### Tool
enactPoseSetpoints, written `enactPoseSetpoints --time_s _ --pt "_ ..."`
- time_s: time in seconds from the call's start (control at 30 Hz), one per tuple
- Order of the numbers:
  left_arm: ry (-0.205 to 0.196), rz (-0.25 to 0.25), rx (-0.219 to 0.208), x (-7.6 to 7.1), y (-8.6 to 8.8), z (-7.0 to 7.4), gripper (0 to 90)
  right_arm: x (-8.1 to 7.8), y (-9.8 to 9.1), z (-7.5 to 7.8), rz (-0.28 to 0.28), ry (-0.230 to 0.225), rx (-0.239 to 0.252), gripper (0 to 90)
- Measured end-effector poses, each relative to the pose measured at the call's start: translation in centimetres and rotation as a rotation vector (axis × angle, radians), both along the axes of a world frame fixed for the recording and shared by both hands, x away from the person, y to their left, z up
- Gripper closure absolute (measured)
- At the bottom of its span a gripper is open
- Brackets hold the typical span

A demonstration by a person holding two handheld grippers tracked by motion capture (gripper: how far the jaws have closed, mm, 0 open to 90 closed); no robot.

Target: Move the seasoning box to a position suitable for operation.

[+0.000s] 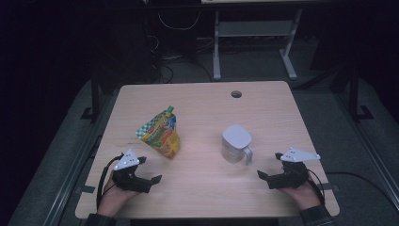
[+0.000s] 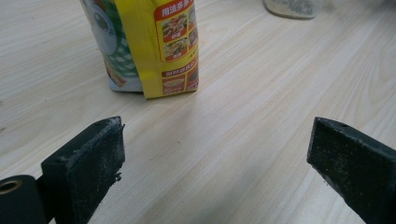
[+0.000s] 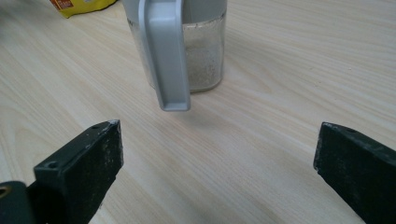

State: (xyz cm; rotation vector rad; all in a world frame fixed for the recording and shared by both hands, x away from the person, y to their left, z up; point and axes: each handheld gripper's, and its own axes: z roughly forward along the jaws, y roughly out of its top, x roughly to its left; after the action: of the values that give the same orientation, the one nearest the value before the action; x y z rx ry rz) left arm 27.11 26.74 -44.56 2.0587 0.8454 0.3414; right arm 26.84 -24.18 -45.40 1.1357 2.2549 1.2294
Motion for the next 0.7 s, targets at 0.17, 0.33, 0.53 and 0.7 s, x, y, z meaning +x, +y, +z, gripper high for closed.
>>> enactPoseSetpoints --time_s 0.17,0.33,0.53,0.7 --pt "0.004 0.0 -0.007 0.1 -0.2 0.0 3.5 -0.2 -0.1 0.2 -0.004 0.001 0.017 0.9" --pt "0.0 0.005 -0.015 0.0 -0.2 0.1 3.5 -0.3 -0.3 0.5 -0.008 -0.002 0.036 2.1" --pt "-0.001 0.001 -0.019 -0.1 -0.1 0.1 3.5 -0.2 -0.2 1.1 -0.001 -0.023 0.053 4.4" --pt "0.004 -0.004 -0.016 -0.2 -0.3 0.0 3.5 0.3 0.6 2.1 0.027 -0.04 0.076 7.3"
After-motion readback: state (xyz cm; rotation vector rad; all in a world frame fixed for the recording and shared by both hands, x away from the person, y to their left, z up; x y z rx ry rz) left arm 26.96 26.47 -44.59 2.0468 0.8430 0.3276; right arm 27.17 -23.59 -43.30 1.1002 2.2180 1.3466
